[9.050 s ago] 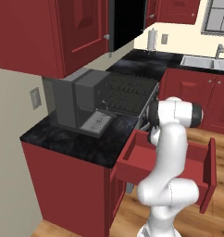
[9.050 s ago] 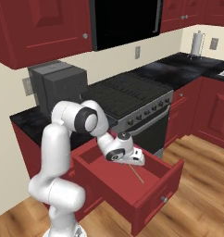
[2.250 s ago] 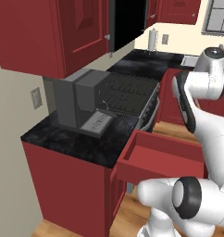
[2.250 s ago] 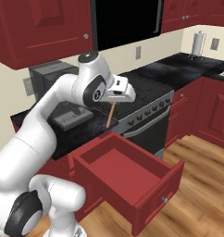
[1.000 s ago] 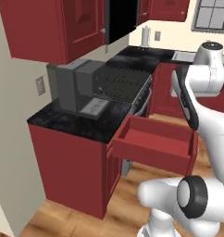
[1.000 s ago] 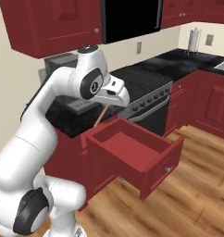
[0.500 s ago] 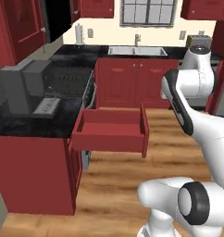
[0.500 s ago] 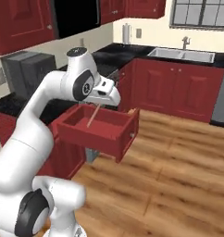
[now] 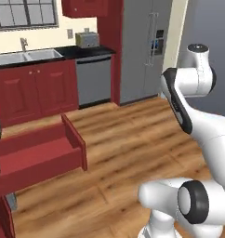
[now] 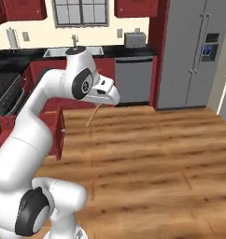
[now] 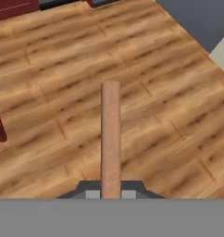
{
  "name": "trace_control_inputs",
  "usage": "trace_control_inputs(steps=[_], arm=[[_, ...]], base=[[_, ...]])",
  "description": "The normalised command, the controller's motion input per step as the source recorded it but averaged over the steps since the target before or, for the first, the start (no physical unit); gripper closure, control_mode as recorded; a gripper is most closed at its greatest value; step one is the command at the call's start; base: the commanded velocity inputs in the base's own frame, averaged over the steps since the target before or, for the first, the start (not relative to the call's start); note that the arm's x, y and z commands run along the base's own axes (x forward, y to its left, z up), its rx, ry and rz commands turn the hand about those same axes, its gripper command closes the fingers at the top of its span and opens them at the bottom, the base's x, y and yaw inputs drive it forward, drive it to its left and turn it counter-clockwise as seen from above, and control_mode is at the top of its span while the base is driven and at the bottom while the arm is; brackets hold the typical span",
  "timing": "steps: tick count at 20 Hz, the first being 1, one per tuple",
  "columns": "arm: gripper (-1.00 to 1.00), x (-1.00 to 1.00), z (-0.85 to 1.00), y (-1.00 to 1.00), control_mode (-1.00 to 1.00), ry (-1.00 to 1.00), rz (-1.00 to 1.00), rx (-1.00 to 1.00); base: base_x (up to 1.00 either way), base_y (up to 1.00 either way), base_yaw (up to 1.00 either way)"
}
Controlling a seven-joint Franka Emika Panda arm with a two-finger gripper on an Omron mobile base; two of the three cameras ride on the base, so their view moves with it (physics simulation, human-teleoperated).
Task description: Take a straw from the drawer in front and place it inside the glass cup on the dining counter.
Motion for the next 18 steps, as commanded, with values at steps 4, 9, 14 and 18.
trace_control_inputs(steps=[4, 9, 14, 18], arm=[[1.0, 0.0, 0.0, 0.0, 1.0, 0.0, 0.0, 0.0], [1.0, 0.0, 0.0, 0.0, 1.0, 0.0, 0.0, 0.0], [1.0, 0.0, 0.0, 0.0, 1.0, 0.0, 0.0, 0.0], [1.0, 0.0, 0.0, 0.0, 1.0, 0.0, 0.0, 0.0]], base=[[-0.13, -0.33, -0.82], [-0.11, -0.4, -0.79], [-0.12, -0.37, -0.76], [-0.11, -0.38, -0.76]])
